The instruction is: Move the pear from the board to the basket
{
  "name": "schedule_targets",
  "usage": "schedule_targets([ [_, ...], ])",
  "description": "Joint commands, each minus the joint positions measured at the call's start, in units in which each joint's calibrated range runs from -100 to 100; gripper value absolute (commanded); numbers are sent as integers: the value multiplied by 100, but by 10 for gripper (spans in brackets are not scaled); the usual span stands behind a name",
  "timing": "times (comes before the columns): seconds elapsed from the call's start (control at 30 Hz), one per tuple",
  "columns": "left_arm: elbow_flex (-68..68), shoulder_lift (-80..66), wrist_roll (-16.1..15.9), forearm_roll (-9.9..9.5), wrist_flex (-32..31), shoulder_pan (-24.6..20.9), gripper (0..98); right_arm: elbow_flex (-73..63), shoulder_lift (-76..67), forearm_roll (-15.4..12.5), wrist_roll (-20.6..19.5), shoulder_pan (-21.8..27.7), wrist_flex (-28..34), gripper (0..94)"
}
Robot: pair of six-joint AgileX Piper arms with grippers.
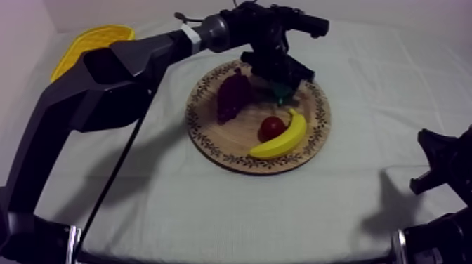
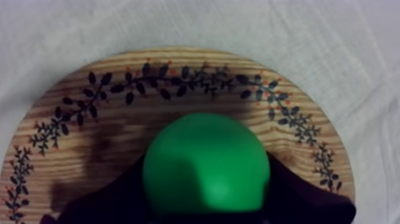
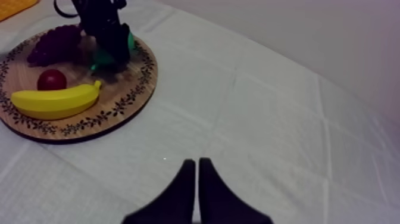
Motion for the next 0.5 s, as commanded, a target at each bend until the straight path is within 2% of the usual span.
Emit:
schedule_targets([
  [0.0, 164, -218, 6, -68, 26, -3, 487, -1, -1, 0, 0, -2, 0, 3],
  [0.23, 1393, -1982, 138, -563, 347, -169, 519, -1, -1, 0, 0, -2, 0, 3],
  [0.47, 2630, -4213, 194, -893, 671, -636, 558, -1, -1, 0, 0, -2, 0, 3],
])
